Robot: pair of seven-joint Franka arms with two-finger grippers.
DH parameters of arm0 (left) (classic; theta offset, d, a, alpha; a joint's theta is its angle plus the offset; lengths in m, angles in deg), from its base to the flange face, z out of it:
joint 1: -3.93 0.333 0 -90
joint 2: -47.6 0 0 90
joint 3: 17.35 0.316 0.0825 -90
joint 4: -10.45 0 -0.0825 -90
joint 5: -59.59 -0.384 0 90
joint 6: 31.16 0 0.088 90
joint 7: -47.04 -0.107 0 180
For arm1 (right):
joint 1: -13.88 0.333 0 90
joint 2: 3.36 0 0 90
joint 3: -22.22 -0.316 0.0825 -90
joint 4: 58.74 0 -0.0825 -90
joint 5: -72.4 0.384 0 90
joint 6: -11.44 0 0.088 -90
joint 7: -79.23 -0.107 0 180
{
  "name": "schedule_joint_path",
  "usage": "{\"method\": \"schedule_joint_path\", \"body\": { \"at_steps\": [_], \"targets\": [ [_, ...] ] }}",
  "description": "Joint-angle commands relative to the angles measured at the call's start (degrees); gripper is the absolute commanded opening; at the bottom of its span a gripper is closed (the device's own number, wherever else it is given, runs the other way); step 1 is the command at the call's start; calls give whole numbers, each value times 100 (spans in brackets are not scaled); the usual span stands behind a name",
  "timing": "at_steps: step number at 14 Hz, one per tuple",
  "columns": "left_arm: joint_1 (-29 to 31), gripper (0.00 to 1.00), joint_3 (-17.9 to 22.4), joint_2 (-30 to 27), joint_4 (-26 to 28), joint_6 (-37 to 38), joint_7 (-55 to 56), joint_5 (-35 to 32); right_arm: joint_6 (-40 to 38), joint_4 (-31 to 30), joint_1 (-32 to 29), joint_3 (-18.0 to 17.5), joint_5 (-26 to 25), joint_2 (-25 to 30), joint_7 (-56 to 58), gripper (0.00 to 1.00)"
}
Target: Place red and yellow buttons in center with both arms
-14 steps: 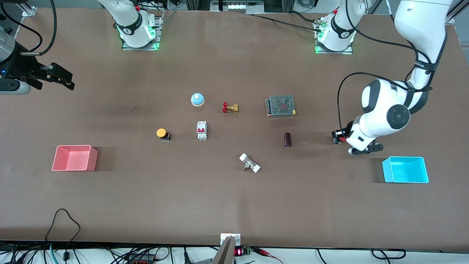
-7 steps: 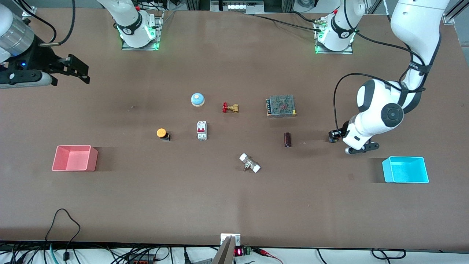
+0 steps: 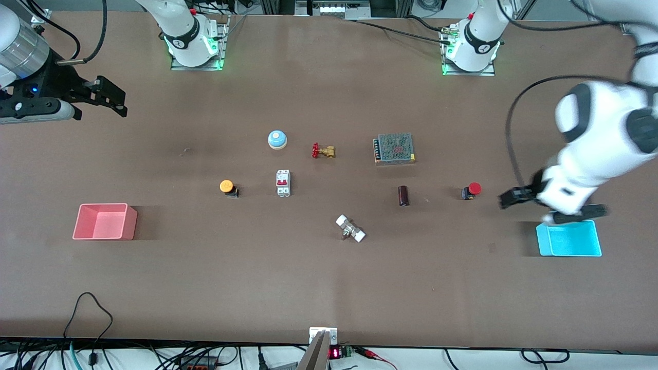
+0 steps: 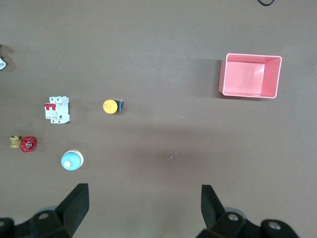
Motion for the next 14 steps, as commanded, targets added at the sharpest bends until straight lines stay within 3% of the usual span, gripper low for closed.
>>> {"method": "schedule_joint_path", "body": {
  "at_steps": [1,4,10,14],
  "targets": [
    [-38,100,199,66,-805,801,-420,9,-58,-71,-14,23,97,101,-11,100],
    [33,100,181,31,-1429,2022,-674,9,-5,-53,-57,31,71,57,-11,100],
    [120,100,190,-356,-1545,2771,-798,27,-57,-35,-110,75,53,66,-2,100],
    [121,100,155,-417,-1545,2808,-798,9,-40,-27,-110,67,18,57,-2,100]
  ]
}}
